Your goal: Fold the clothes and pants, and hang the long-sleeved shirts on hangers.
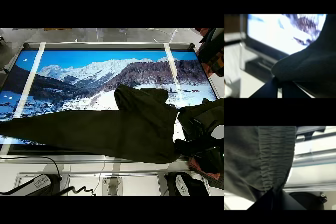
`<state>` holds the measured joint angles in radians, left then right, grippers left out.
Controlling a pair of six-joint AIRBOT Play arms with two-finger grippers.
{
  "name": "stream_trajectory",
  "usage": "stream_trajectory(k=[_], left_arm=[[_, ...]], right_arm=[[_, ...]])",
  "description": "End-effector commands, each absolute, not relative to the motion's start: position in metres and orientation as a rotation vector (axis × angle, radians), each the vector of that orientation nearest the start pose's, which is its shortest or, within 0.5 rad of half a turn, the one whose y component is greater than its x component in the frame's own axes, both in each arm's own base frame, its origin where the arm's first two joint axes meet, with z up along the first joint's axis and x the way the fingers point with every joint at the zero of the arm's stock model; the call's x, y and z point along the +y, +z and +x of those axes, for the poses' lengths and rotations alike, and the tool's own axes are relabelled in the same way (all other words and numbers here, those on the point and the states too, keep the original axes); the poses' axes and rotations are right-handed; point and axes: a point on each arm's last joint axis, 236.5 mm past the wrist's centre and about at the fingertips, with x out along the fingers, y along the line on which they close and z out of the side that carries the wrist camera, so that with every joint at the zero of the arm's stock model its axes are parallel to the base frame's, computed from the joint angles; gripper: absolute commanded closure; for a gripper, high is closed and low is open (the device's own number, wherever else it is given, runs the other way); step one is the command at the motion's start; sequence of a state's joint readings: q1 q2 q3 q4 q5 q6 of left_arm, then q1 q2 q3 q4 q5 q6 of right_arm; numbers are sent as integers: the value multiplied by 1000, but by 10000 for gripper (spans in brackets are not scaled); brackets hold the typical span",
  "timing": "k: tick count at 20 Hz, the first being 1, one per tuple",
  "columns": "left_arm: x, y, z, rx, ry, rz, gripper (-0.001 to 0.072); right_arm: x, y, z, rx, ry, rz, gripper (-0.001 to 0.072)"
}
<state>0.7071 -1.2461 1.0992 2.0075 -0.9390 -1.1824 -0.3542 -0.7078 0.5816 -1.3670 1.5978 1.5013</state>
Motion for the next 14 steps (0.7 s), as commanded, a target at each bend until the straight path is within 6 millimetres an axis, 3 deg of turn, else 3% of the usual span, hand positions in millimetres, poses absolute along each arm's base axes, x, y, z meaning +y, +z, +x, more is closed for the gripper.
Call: stream_trajectory(k=[1, 3, 5, 6, 7, 8, 9, 12, 14], left_arm=[[336, 112, 335, 985, 630, 375, 689], [318, 178, 382, 709, 643, 336, 689], [289, 238, 408, 507, 613, 365, 688], [278, 253, 412, 460, 596, 381, 689], [272, 254, 411, 465, 589, 379, 689], [274, 237, 405, 532, 591, 359, 689], [280, 203, 391, 660, 600, 318, 689], [289, 82, 331, 1052, 606, 187, 689], [283, 0, 282, 1273, 586, 105, 689]], right_arm=[[0, -25, 139, 1647, -52, 418, 679], [-2, -26, 144, 1627, -56, 416, 679], [-2, -26, 144, 1627, -56, 416, 679], [-2, -26, 144, 1627, -56, 416, 679], [-2, -26, 144, 1626, -57, 416, 679], [-2, -26, 144, 1626, -56, 416, 679], [-2, -26, 144, 1626, -56, 415, 679], [-3, -26, 145, 1620, -57, 413, 679], [-3, -26, 146, 1618, -58, 413, 679]])
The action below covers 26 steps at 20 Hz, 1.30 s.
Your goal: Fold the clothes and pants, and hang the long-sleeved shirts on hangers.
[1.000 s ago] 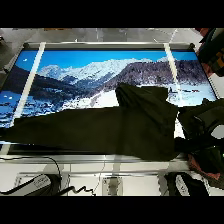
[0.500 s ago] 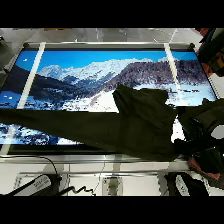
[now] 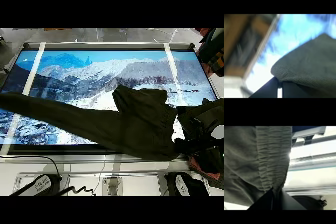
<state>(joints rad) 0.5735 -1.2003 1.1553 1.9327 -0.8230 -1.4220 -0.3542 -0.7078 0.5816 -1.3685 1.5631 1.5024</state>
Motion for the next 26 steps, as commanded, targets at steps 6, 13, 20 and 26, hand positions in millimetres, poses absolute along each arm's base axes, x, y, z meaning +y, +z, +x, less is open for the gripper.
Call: stream_trajectory(k=[6, 13, 20, 26], left_arm=[[291, -100, 178, 1621, 584, 62, 689], [340, -57, 199, 1525, 674, 192, 689], [347, -58, 213, 1487, 672, 184, 688], [340, -64, 208, 1528, 665, 167, 5]], right_arm=[[-3, -26, 147, 1612, -59, 412, 679], [-2, -26, 144, 1625, -55, 414, 679], [2, -23, 124, 1712, -43, 416, 679], [-6, -26, 140, 1643, -69, 396, 23]])
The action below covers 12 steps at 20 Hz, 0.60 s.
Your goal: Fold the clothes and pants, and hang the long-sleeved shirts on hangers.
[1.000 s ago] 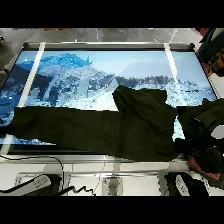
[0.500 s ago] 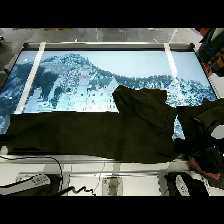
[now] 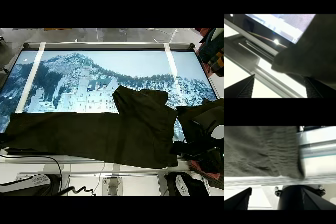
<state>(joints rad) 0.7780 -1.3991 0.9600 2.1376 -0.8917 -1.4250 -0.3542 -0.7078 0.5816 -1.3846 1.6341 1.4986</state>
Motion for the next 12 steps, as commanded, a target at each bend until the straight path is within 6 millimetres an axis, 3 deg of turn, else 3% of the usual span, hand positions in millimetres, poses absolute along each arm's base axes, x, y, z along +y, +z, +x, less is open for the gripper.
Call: stream_trajectory(k=[1, 4, 6, 9, 12], left_arm=[[338, -61, 215, 1510, 672, 164, 5], [326, -46, 254, 1391, 715, 94, 6], [303, -34, 299, 1283, 659, 27, 8], [240, -14, 375, 1120, 488, -111, 9], [150, -5, 427, 1061, 227, -129, 8]], right_arm=[[-15, -26, 159, 1560, -93, 377, 24], [-50, 6, 247, 1169, -227, 403, 25], [-63, 29, 285, 1039, -252, 427, 26], [-70, 23, 310, 1084, -246, 443, 26], [-61, 7, 347, 1090, -181, 525, 27]])
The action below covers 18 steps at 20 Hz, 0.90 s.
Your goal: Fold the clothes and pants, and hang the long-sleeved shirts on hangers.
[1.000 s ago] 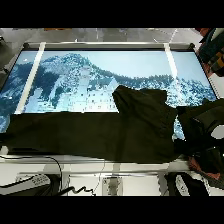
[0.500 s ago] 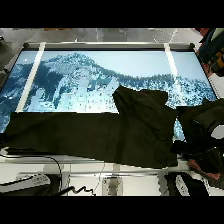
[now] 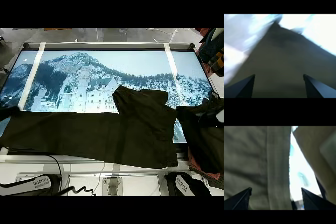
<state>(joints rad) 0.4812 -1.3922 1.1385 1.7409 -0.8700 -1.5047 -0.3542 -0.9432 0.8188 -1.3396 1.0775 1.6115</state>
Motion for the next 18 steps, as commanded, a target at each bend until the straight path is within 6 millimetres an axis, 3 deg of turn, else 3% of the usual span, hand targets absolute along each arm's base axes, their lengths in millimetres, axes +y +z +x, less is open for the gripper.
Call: stream_trajectory(k=[1, 3, 5, 9, 10, 13, 17, 18], left_arm=[[117, -4, 438, 1053, 152, -130, 8], [56, -2, 451, 1048, 25, -117, 9], [3, -2, 454, 1052, -81, -58, 9], [-76, 1, 454, 1028, -235, 35, 8], [-89, 2, 453, 1019, -260, 52, 9], [-113, 7, 456, 980, -303, 77, 9], [-116, 11, 462, 944, -302, 84, 9], [-115, 11, 462, 945, -301, 84, 9]], right_arm=[[-54, 4, 360, 1081, -142, 562, 28], [-54, 2, 393, 1017, -114, 615, 33], [-65, -3, 422, 986, -128, 628, 138], [-66, -33, 467, 1043, -101, 613, 141], [-62, -42, 477, 1059, -75, 584, 85], [-64, -74, 498, 1117, -81, 476, 84], [-72, -104, 514, 1153, -133, 499, 102], [-73, -109, 516, 1157, -134, 501, 146]])
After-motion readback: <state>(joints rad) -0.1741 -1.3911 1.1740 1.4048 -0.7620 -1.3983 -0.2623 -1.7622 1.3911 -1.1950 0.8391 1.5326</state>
